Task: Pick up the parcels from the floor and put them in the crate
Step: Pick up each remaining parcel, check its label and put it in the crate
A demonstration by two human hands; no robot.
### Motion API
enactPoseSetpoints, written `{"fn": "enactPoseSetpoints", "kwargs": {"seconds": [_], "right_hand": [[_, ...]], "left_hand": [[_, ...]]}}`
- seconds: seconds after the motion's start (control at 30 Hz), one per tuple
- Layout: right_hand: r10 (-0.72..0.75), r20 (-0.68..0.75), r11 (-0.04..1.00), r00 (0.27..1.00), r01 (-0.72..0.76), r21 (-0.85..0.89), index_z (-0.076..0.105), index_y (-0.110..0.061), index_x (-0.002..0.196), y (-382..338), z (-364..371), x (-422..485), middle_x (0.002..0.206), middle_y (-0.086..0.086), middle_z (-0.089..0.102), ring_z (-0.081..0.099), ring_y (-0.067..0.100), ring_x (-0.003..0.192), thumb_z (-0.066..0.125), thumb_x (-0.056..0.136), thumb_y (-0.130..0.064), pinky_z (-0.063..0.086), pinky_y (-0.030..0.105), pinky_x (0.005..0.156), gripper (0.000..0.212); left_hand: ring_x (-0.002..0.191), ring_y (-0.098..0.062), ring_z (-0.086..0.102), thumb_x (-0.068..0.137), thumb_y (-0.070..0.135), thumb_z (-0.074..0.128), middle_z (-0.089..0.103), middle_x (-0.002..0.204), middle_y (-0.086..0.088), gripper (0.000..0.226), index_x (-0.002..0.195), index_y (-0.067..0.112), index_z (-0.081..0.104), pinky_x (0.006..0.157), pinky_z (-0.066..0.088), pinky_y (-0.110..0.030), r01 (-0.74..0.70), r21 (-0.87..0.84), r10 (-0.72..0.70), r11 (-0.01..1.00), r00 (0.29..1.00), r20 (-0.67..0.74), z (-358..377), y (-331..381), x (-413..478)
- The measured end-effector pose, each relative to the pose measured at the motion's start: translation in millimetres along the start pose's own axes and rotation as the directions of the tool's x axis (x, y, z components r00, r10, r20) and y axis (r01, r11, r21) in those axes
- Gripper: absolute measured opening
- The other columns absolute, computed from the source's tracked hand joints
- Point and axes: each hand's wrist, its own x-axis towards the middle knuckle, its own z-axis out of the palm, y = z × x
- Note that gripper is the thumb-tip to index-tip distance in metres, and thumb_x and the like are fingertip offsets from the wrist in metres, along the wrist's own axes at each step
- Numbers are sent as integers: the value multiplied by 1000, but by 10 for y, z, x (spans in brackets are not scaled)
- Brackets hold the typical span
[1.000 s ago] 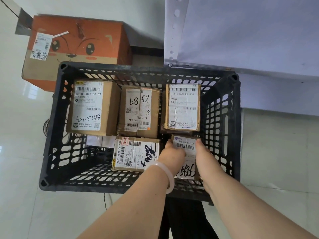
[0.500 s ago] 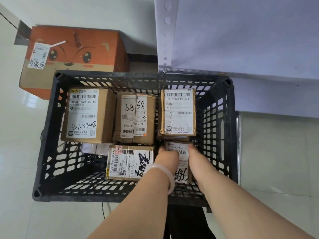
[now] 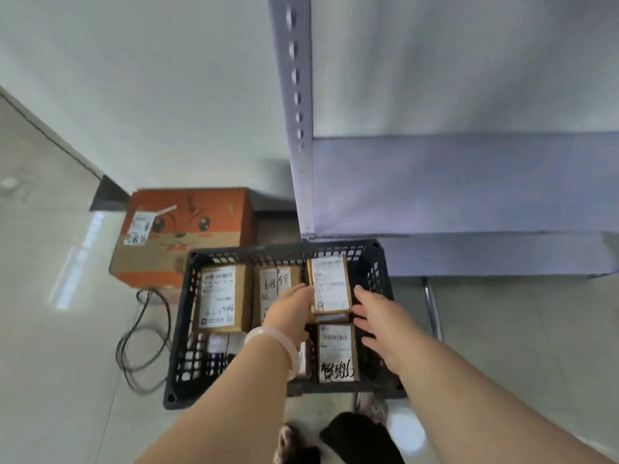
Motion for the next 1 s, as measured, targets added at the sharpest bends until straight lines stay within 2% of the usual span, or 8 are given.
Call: {"fn": "enactPoseSetpoints", "kwargs": {"seconds": [0.07, 0.2, 0.27, 0.37, 0.47, 0.6, 0.7, 1.0], "right_hand": [[-57, 30, 997, 998, 56, 58, 48, -21, 137, -215, -9, -433, 130, 3, 57, 54, 22, 118, 46, 95, -47, 41, 45, 103, 49], [-163, 62, 973, 985, 150, 176, 50, -19, 134, -554, -8, -1322, 127, 2, 59, 56, 20, 114, 49, 92, -48, 41, 48, 106, 51], [-222, 54, 953, 974, 205, 225, 53, -20, 128, -704, -41, -1744, 124, 2, 60, 58, 18, 110, 50, 92, -49, 42, 48, 105, 46], [-319, 37, 918, 947, 298, 262, 56, -22, 124, -923, -206, -2340, 116, -2, 62, 58, 17, 107, 47, 94, -49, 45, 40, 101, 41], [-431, -51, 869, 901, 430, 246, 56, -23, 126, -1056, -537, -2842, 119, -3, 63, 59, 15, 107, 45, 95, -50, 46, 38, 98, 42], [-511, -200, 791, 836, 548, 273, 56, -23, 127, -982, -1255, -3383, 122, -4, 63, 59, 16, 110, 44, 94, -52, 46, 40, 100, 45], [-509, -330, 750, 795, 598, 284, 55, -23, 125, -720, -1990, -3742, 127, -2, 61, 58, 19, 114, 43, 95, -51, 45, 44, 103, 43], [-291, -683, 629, 670, 672, 391, 56, -17, 125, 636, -4333, -4645, 128, -1, 61, 57, 18, 117, 49, 95, -45, 42, 41, 104, 41]], "left_hand": [[96, -17, 60, 97, 25, 48, 63, 111, -1, 21, 116, 19, 55, 81, 50, -35, -71, -27, 71, 997, 997, 21, -125, 249, -428], [124, -28, 51, 97, 29, 48, 55, 134, -7, 37, 131, 16, 50, 102, 36, -48, -240, -19, 241, 971, 969, 47, -310, 684, -1229], [132, -30, 44, 98, 31, 46, 50, 141, -9, 38, 133, 15, 49, 108, 31, -49, -303, -14, 304, 953, 950, 71, -325, 884, -1628], [135, -30, 40, 100, 32, 43, 46, 144, -8, 41, 137, 15, 45, 111, 28, -45, -331, -51, 335, 942, 927, 166, -189, 1138, -2138], [125, -30, 49, 97, 32, 50, 54, 134, -6, 33, 126, 16, 53, 110, 33, -49, -441, -44, 439, 897, 873, 214, 126, 1298, -2599], [115, -26, 56, 95, 33, 51, 60, 122, -3, 35, 127, 18, 55, 106, 40, -49, -565, 16, 536, 825, 791, 295, 830, 1333, -3224], [112, -25, 58, 95, 33, 51, 62, 120, -2, 30, 122, 20, 55, 104, 43, -48, -618, 23, 564, 786, 731, 385, 1554, 1206, -3644], [112, -22, 58, 94, 36, 53, 61, 119, 1, 27, 117, 23, 56, 105, 41, -48, -612, 76, 415, 787, 616, 670, 3899, 182, -4563]]}}
